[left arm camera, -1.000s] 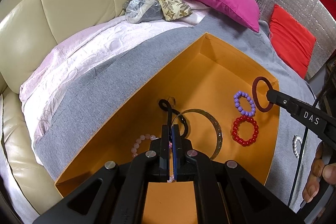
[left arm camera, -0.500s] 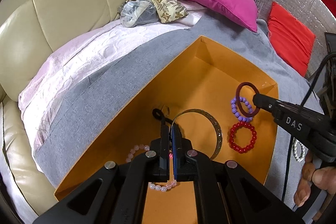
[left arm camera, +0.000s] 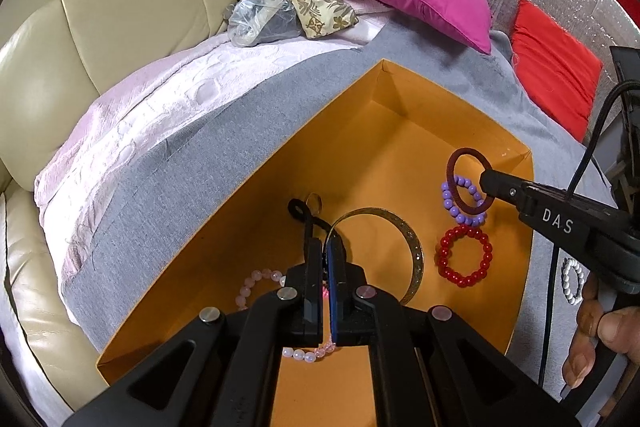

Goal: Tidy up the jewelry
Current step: 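Open both tools to release the maroon bracelet and silver bangle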

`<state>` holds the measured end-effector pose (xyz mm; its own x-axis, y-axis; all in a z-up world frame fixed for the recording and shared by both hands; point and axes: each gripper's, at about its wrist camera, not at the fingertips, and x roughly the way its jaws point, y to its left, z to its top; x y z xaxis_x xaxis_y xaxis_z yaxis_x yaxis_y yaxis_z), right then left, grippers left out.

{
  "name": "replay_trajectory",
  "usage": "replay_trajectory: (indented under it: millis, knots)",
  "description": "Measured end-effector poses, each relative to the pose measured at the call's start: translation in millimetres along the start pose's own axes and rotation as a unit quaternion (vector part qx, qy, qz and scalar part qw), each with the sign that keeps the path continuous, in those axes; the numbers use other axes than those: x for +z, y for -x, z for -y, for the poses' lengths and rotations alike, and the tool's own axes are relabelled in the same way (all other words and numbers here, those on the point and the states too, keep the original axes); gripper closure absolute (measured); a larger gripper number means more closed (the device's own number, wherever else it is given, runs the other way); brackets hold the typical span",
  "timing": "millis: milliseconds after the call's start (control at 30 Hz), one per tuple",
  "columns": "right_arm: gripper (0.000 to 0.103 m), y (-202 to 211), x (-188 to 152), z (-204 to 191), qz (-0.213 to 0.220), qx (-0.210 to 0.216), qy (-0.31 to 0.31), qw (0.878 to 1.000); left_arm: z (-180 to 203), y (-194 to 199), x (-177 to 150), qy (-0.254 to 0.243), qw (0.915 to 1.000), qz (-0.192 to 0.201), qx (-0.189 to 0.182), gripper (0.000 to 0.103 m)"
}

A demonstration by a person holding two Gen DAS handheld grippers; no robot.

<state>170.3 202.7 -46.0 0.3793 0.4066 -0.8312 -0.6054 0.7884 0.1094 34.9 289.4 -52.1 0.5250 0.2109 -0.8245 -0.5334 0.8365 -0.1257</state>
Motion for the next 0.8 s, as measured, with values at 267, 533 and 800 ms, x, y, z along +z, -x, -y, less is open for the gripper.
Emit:
replay_trajectory:
  millis: [267, 533, 800]
  knots:
    - [0.098, -1, 0, -2, 0.0, 0.0, 0.0, 1.0, -1, 0, -1, -0.001, 1.0, -0.001, 0.004, 0.101]
    - [0.098, -9, 3, -3, -0.007, -0.004, 0.003, 1.0, 3, -8, 2, -0.007, 0.9999, -0.008, 0.007, 0.101]
    - [0.096, -17, 7, -3, -0.023, -0.011, 0.001, 1.0, 3, -10, 1, -0.006, 0.9998, -0.01, 0.016, 0.096]
